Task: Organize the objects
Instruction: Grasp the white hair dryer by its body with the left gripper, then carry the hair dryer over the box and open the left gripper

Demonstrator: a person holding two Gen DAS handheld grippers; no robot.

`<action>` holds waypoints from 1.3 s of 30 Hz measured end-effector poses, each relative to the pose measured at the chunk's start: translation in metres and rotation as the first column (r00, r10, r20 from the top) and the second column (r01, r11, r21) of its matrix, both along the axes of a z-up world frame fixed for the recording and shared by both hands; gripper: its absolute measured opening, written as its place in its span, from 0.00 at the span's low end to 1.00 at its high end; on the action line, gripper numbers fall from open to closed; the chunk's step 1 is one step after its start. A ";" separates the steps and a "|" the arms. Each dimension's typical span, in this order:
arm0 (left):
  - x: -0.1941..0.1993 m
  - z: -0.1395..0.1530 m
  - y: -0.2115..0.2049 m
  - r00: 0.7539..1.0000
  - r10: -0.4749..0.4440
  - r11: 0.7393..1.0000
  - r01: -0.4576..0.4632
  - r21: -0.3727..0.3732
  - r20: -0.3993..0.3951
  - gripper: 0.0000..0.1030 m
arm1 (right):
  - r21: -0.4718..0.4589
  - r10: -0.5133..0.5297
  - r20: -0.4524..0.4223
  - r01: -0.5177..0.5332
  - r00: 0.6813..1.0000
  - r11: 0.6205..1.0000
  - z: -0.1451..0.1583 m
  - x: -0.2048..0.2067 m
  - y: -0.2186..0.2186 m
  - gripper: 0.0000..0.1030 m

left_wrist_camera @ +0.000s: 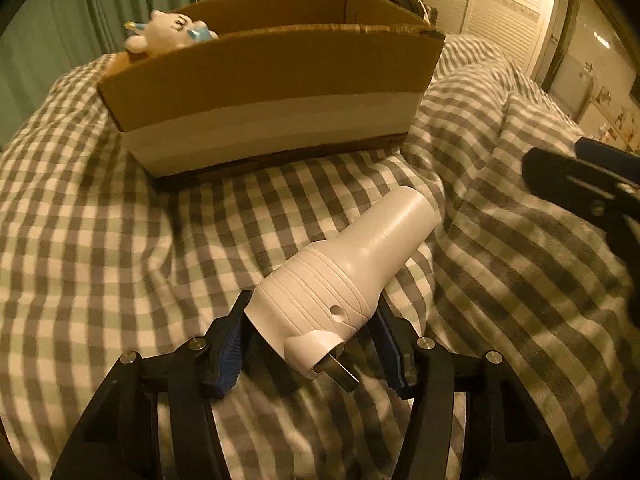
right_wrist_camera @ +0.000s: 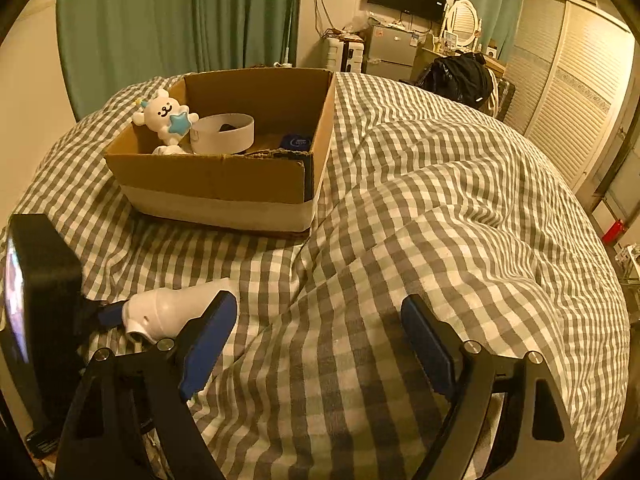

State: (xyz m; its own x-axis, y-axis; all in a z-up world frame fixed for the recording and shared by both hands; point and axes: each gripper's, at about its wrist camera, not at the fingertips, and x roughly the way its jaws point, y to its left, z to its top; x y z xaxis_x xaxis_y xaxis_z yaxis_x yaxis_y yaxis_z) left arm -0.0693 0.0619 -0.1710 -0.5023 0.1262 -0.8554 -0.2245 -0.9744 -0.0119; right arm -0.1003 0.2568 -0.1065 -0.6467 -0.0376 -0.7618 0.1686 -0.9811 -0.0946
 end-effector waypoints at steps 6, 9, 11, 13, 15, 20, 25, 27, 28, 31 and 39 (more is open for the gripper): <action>0.011 0.031 -0.016 0.998 0.037 0.999 -0.036 0.027 -0.050 0.56 | 0.031 -0.001 -0.042 0.003 0.999 1.000 0.009 0.010 -0.005 0.82; 0.017 0.048 -0.019 0.995 0.053 0.998 -0.050 0.038 -0.081 0.56 | 0.056 0.003 -0.073 0.001 0.997 0.998 0.019 0.021 -0.008 0.82; 0.022 0.059 -0.020 0.993 0.064 0.997 -0.059 0.046 -0.104 0.56 | 0.068 0.005 -0.094 0.001 0.996 0.998 0.028 0.030 -0.009 0.82; 0.032 0.072 -0.023 0.989 0.068 0.997 -0.061 0.055 -0.132 0.56 | 0.069 0.019 -0.119 -0.011 0.993 0.998 0.037 0.040 -0.011 0.82; 0.038 0.082 -0.023 0.985 0.075 0.996 -0.066 0.063 -0.155 0.56 | 0.075 0.027 -0.152 -0.016 0.988 0.997 0.049 0.050 -0.012 0.82; 0.052 0.113 -0.031 0.972 0.099 0.993 -0.082 0.085 -0.213 0.56 | 0.060 0.036 -0.209 -0.024 0.977 0.998 0.079 0.070 -0.016 0.82; 0.055 0.152 -0.045 0.950 0.118 0.990 -0.092 0.103 -0.290 0.56 | 0.034 0.059 -0.237 -0.052 0.970 0.998 0.100 0.077 -0.021 0.82; 0.050 0.165 -0.047 0.941 0.120 0.990 -0.092 0.102 -0.316 0.56 | 0.016 0.069 -0.240 -0.067 0.968 0.998 0.106 0.076 -0.022 0.82; 0.048 0.171 -0.048 0.937 0.120 0.991 -0.091 0.102 -0.327 0.56 | 0.012 0.073 -0.244 -0.072 0.967 0.997 0.110 0.074 -0.024 0.82; 0.033 0.189 -0.052 0.923 0.126 0.990 -0.096 0.101 -0.363 0.56 | 0.012 0.089 -0.259 -0.089 0.962 0.996 0.119 0.067 -0.029 0.82; -0.030 0.215 -0.052 0.901 0.133 0.991 -0.107 0.085 -0.414 0.56 | -0.010 0.113 -0.295 -0.122 0.949 0.993 0.143 0.021 -0.035 0.82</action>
State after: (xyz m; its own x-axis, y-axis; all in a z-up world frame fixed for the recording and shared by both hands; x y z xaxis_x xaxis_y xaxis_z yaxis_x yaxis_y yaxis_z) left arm -0.0996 0.0097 0.0436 -0.8261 0.0858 -0.5570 -0.1029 -0.9947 -0.0007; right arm -0.0793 0.2221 0.0363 -0.8315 -0.1451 -0.5363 0.2516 -0.9590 -0.1307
